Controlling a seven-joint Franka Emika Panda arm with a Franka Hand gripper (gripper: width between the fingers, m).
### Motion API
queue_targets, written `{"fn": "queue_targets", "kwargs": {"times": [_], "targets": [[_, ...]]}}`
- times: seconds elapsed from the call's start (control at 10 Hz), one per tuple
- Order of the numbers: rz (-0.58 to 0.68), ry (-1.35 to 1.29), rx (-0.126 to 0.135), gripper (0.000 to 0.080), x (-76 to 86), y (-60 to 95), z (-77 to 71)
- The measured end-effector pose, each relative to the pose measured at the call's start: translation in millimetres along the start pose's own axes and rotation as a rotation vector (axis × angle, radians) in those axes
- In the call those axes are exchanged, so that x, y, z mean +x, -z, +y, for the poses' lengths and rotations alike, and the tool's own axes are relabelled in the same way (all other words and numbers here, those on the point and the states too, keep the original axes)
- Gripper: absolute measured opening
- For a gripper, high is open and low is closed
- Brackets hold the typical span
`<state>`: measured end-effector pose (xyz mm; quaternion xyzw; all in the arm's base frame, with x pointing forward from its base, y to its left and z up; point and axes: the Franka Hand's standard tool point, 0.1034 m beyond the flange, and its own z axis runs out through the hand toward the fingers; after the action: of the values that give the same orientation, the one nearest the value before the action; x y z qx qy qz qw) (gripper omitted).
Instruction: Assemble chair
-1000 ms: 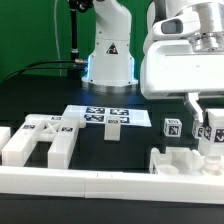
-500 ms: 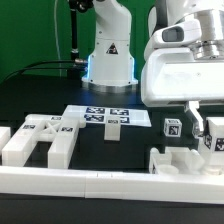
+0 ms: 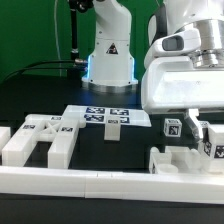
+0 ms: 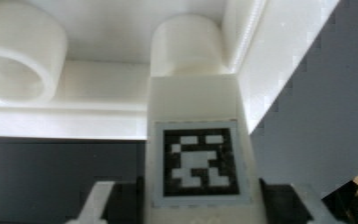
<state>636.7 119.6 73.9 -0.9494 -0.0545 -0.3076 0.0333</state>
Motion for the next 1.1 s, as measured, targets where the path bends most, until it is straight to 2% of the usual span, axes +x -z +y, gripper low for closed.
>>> {"fn": "queue_targets", "kwargs": {"times": [0.1,0.2,0.3,0.4,0.5,1.0,1.1], "targets": [[-0.002,0.003,0.000,0.0287,0.2,-0.1,0.2],[-0.005,0.006,0.000,0.0369,-0.4,-0.4,0.2],[-0.005,0.010,0.000,0.0369,-0.5,-0.4,0.2],[-0.005,0.014,0.000,0.0565,-0.5,-0.4,0.2],[-0.005,0.017,0.000,0.0623,-0.6,-0.4,0.2],[-0.008,0.032,0.000,0.0649,-0.7,-0.6,0.2],[-0.047,0.032,0.005,0.0649,5.4,0.5,-0.5]]}}
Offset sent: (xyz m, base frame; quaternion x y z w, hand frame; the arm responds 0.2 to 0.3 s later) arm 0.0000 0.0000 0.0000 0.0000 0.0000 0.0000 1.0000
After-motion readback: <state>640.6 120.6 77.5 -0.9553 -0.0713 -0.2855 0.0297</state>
